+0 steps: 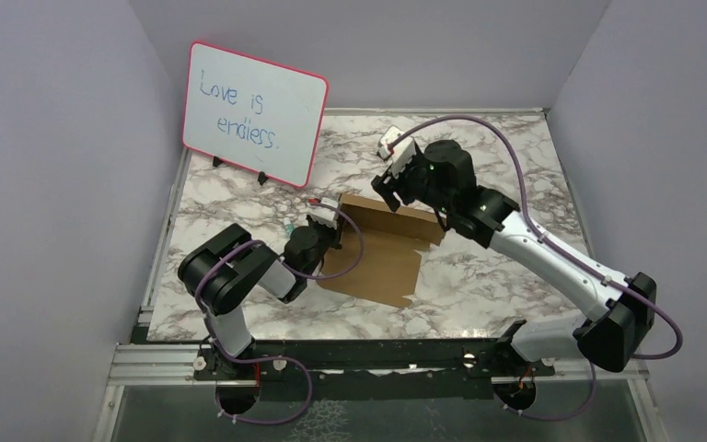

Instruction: Fold the paper box

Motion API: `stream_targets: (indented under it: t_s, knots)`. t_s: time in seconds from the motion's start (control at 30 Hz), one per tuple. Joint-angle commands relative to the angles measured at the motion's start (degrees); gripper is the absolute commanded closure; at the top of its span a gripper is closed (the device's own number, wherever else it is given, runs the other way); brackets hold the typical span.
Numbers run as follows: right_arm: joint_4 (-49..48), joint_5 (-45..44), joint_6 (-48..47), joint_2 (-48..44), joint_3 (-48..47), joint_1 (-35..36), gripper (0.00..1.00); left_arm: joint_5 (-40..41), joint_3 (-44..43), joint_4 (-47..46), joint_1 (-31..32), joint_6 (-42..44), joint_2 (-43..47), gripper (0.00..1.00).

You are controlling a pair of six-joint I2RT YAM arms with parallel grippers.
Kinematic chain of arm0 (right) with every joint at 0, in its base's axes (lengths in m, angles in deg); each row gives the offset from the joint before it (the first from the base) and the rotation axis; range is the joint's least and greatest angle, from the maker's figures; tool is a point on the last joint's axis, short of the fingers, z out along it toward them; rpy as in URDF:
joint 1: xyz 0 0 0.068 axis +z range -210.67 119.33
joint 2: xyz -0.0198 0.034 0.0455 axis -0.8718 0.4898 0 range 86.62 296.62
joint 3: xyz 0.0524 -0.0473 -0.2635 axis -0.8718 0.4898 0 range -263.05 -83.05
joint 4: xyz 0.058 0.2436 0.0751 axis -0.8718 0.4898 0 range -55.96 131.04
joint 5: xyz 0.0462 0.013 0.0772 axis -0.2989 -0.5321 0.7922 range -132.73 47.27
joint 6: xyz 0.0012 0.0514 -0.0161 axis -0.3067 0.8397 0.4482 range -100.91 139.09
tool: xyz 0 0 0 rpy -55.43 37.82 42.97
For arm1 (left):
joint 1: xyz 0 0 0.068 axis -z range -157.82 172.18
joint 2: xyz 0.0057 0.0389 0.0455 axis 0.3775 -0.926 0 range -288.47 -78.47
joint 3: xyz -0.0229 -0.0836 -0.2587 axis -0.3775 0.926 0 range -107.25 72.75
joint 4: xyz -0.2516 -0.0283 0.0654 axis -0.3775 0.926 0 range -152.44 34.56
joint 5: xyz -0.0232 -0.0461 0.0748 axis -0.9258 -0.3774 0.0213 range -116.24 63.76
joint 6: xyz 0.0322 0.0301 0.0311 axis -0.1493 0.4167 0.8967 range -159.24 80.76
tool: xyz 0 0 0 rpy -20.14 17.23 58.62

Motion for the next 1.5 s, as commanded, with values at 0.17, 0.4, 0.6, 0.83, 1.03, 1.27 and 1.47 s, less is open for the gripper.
stream_targets:
  t_s: [0.17, 0.4, 0.6, 0.83, 1.03, 1.27, 1.47]
  knots:
    - [10.97, 9.22, 19.09, 3.35, -1.26, -7.00, 0.33, -10.97, -2.37, 8.41, -2.31, 5.43, 3.94, 1.00]
    - [6.84, 0.91, 39.99, -5.10, 7.74, -7.06, 0.31, -10.66, -2.09, 8.67, -3.57, 5.21, 4.00, 1.00]
    - [-0.05, -1.77, 62.68, -15.53, 18.71, -7.05, 0.32, -7.89, -0.31, 2.92, -3.52, 2.48, 2.14, 1.00]
    - [-5.52, -3.82, 87.17, -20.49, 30.35, -7.03, 0.36, -6.83, 0.39, 1.06, -3.57, 2.20, 1.97, 1.00]
    - [-14.85, -6.22, 100.93, -18.60, 37.27, -7.03, 0.42, -6.19, 0.99, -0.54, -3.57, 1.74, 1.59, 1.00]
    - [-22.81, -8.83, 109.80, -14.56, 39.88, -7.02, 0.46, -6.19, 1.14, -1.45, -3.48, 1.30, 1.06, 1.00]
    - [-27.68, -12.63, 117.45, -11.51, 42.01, -7.02, 0.53, -5.93, 1.32, -2.17, -3.48, 1.26, 0.68, 1.00]
